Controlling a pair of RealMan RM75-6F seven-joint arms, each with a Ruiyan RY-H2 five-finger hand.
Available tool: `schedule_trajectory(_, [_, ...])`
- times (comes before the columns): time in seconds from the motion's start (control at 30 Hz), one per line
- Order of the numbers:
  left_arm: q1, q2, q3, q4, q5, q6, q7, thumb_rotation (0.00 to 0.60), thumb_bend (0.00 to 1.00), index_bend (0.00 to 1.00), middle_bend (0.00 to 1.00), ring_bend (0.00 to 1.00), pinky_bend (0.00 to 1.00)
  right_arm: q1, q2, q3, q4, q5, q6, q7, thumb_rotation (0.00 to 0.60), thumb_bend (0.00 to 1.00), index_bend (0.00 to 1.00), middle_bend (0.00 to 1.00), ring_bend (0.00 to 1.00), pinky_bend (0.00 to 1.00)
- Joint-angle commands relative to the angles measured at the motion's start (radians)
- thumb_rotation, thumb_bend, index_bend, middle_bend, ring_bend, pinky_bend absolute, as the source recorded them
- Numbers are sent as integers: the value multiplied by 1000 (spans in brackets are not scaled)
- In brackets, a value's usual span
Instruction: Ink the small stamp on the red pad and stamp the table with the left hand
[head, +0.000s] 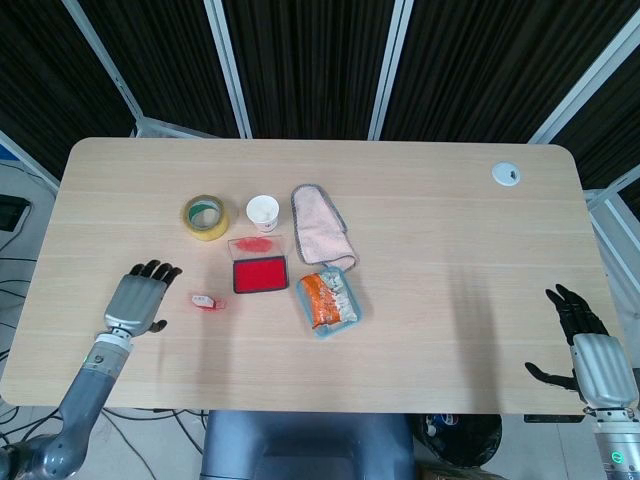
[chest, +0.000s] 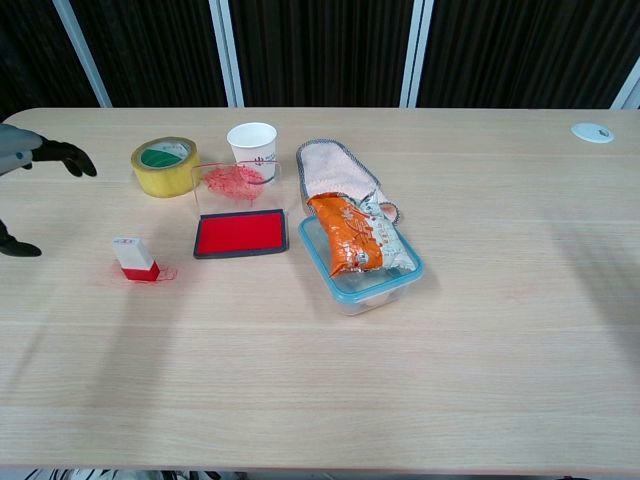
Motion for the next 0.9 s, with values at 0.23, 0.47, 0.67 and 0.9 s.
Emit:
schedule_trajectory(0.23, [-95, -92, -1, 86, -86, -41, 79, 600, 152, 312, 311, 178, 265, 1, 3, 1, -2, 1, -2, 8, 600, 117, 0, 0, 0, 185])
schedule_trajectory(0.47, [-124, -135, 19, 134, -110, -45, 91, 600, 157, 345, 341, 178, 265, 1, 3, 0, -2, 1, -3, 9, 600, 118, 0, 0, 0, 185])
schedule_trajectory(0.67, [-140, -163, 30, 170, -124, -42, 85, 600, 178, 364, 357, 178, 264, 1, 3, 0, -4, 1, -3, 9, 600, 118, 0, 0, 0, 184])
schedule_trajectory(0.9, [-157, -192, 45, 207, -133, -41, 84, 600, 207, 385, 371, 178, 264, 1, 4, 0, -5, 1, -4, 12, 600, 118, 0, 0, 0, 185])
